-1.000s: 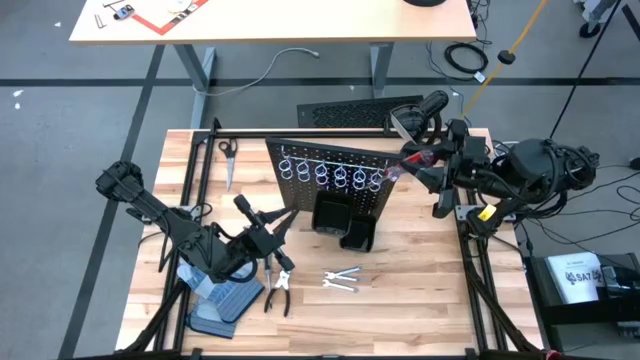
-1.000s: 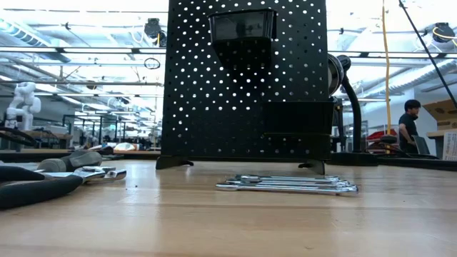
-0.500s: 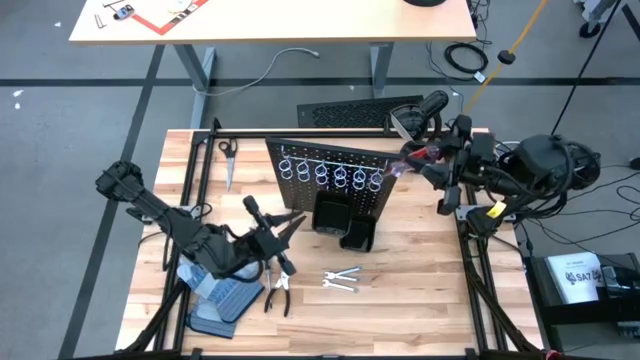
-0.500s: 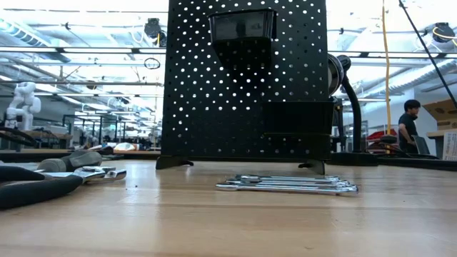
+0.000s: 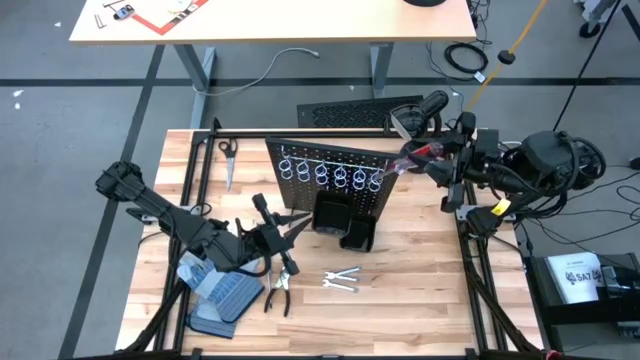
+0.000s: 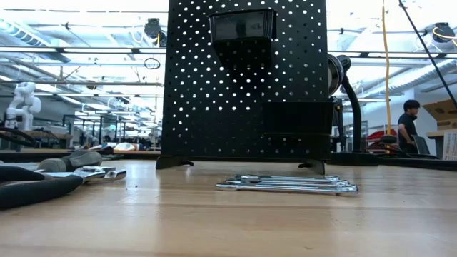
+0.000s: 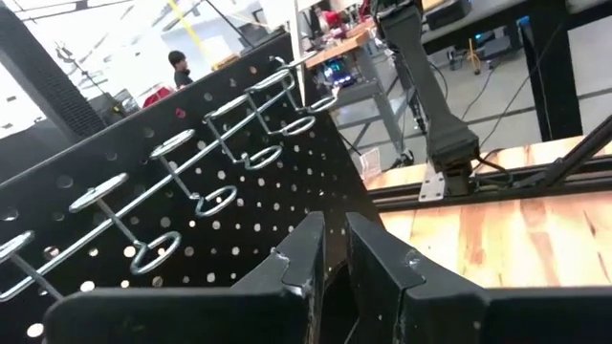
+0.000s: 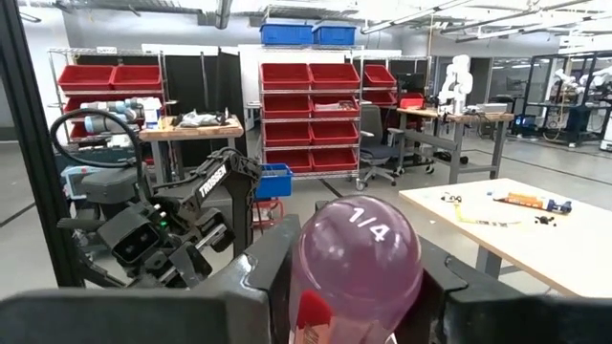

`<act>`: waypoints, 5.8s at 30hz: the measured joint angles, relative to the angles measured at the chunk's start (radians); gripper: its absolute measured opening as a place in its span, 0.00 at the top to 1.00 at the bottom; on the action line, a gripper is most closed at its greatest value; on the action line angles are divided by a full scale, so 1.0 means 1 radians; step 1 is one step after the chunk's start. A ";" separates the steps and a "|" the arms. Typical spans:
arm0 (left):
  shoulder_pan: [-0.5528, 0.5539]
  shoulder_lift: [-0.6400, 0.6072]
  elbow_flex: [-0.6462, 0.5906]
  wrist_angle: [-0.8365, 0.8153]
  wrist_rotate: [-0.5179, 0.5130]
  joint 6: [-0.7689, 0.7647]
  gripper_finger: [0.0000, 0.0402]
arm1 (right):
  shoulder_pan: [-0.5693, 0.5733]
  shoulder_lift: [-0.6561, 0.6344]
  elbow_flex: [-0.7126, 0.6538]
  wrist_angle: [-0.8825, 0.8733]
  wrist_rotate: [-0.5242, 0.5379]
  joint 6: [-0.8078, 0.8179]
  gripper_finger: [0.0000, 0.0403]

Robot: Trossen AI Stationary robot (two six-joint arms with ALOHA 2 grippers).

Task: Hang tools onto peg board
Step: Hang the red screwdriver on the black peg board

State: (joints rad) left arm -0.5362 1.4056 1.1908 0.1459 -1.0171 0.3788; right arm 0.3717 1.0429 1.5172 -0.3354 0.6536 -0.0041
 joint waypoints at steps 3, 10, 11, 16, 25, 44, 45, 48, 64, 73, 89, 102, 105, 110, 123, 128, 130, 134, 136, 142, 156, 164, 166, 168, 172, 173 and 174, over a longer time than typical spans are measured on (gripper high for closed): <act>0.007 0.000 0.000 -0.001 0.045 -0.009 0.86 | 0.000 0.008 0.000 0.001 0.000 0.014 0.72; 0.045 0.000 0.000 0.004 0.240 -0.098 0.86 | 0.000 0.015 0.000 0.003 0.000 0.019 0.72; 0.053 0.000 0.003 0.004 0.280 -0.112 0.86 | 0.000 0.014 0.000 0.006 0.000 0.019 0.72; 0.083 0.001 0.064 0.028 0.402 -0.134 0.86 | 0.000 0.014 0.000 0.010 0.000 0.018 0.72; 0.172 0.013 0.263 -0.056 0.445 -0.081 0.86 | 0.000 0.014 0.000 0.008 -0.001 0.016 0.72; 0.315 0.340 0.822 -0.425 0.470 -0.014 0.68 | 0.000 0.014 0.000 -0.013 -0.001 0.027 0.72; 0.321 0.354 0.834 -0.425 0.470 -0.004 0.66 | 0.000 0.014 0.000 -0.013 -0.001 0.027 0.72; 0.336 0.385 0.859 -0.425 0.497 0.001 0.60 | 0.000 0.014 0.000 -0.014 -0.002 0.032 0.72; 0.401 0.439 0.874 -0.286 0.637 0.001 0.56 | 0.000 0.035 0.000 -0.015 -0.004 0.037 0.72; 0.400 0.439 0.874 -0.289 0.706 0.002 0.56 | 0.000 0.043 0.000 -0.007 -0.004 0.037 0.72; 0.415 0.483 0.875 -0.212 0.719 0.024 0.56 | 0.000 0.050 0.000 0.019 0.005 0.011 0.72; 0.433 0.499 0.875 -0.202 0.706 0.020 0.56 | 0.000 0.059 -0.001 0.025 -0.013 -0.015 0.72; 0.433 0.508 0.875 -0.190 0.701 0.020 0.58 | -0.001 0.062 -0.001 0.028 -0.022 -0.020 0.72; 0.432 0.510 0.874 -0.178 0.684 -0.001 0.72 | 0.000 0.067 -0.001 0.031 -0.022 -0.058 0.72; 0.434 0.510 0.874 -0.173 0.690 0.030 0.74 | 0.003 0.071 0.000 0.038 -0.035 -0.088 0.63; 0.430 0.510 0.873 -0.168 0.685 0.028 0.74 | 0.003 0.071 0.000 0.036 -0.035 -0.105 0.61; 0.429 0.510 0.873 -0.166 0.685 0.020 0.73 | 0.003 0.070 0.000 0.037 -0.035 -0.113 0.61; 0.425 0.510 0.873 -0.155 0.685 -0.005 0.73 | 0.003 0.071 0.000 0.059 -0.035 -0.138 0.61; 0.423 0.510 0.873 -0.153 0.685 -0.010 0.74 | 0.004 0.071 0.000 0.086 -0.037 -0.161 0.61; 0.423 0.510 0.873 -0.151 0.685 -0.042 0.73 | 0.003 0.071 0.000 0.142 -0.034 -0.239 0.61; 0.423 0.510 0.873 -0.110 0.690 -0.111 0.73 | 0.003 0.070 0.000 0.162 -0.025 -0.401 0.61; 0.423 0.510 0.873 -0.099 0.690 -0.110 0.74 | 0.003 0.070 0.000 0.163 -0.026 -0.408 0.61; 0.423 0.510 0.873 -0.094 0.686 -0.107 0.73 | 0.003 0.070 0.000 0.158 -0.027 -0.404 0.61; 0.424 0.510 0.872 -0.091 0.683 -0.104 0.73 | 0.003 0.070 0.001 0.148 -0.027 -0.403 0.61; 0.423 0.510 0.872 -0.086 0.682 -0.101 0.74 | 0.003 0.069 0.002 0.133 -0.027 -0.379 0.61; 0.423 0.510 0.872 -0.084 0.681 -0.099 0.74 | 0.003 0.069 0.002 0.131 -0.027 -0.376 0.61; 0.423 0.510 0.872 -0.082 0.678 -0.090 0.74 | 0.003 0.069 0.002 0.128 -0.027 -0.375 0.61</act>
State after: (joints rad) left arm -0.1127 1.9152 2.0624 0.0638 -0.3393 0.2886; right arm 0.3749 1.1118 1.5192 -0.2076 0.6263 -0.3787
